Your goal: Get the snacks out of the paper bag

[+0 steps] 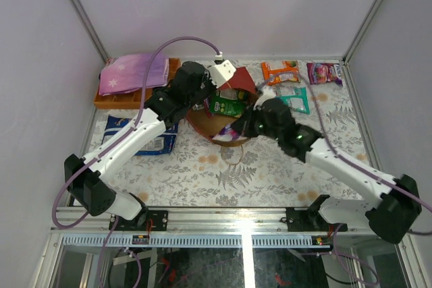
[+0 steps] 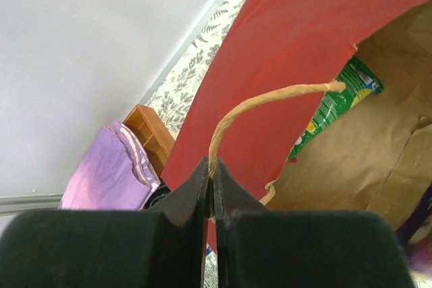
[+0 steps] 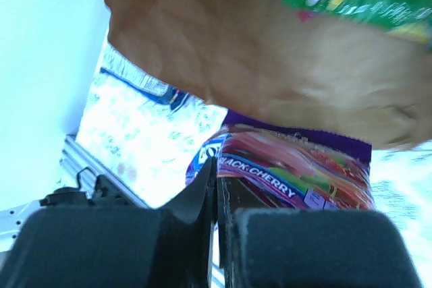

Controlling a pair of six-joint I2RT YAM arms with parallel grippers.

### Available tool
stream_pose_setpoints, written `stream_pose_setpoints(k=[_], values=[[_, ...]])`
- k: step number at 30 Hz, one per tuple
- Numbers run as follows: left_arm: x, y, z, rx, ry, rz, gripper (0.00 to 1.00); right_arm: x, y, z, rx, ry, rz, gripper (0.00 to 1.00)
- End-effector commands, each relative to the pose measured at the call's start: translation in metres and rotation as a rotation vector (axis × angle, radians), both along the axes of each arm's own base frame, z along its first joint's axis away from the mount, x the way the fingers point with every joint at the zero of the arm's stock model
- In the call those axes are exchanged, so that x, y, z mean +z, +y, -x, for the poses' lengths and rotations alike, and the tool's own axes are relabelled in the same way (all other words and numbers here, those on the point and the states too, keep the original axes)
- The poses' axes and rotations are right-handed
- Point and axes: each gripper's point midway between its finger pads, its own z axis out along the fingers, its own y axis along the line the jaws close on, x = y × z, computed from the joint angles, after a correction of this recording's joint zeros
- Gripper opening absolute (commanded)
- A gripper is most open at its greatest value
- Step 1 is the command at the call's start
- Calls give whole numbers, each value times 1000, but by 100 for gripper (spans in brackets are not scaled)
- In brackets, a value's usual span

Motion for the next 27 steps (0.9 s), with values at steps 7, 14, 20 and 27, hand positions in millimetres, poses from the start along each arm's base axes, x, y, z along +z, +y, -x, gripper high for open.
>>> stream_pose_setpoints(k=[7, 14, 20, 27], values=[[26, -7, -27, 75, -145, 86, 0, 102, -150, 3, -58, -51, 253, 0], [46, -12, -30, 51, -210, 126, 0, 104, -219, -70, -305, 13, 227, 0], [43, -10, -26, 24, -222, 95, 0, 97, -299, -141, -609, 21, 105, 0], [42, -3, -23, 33, -232, 73, 0, 86, -321, -190, -571, 39, 170, 0]])
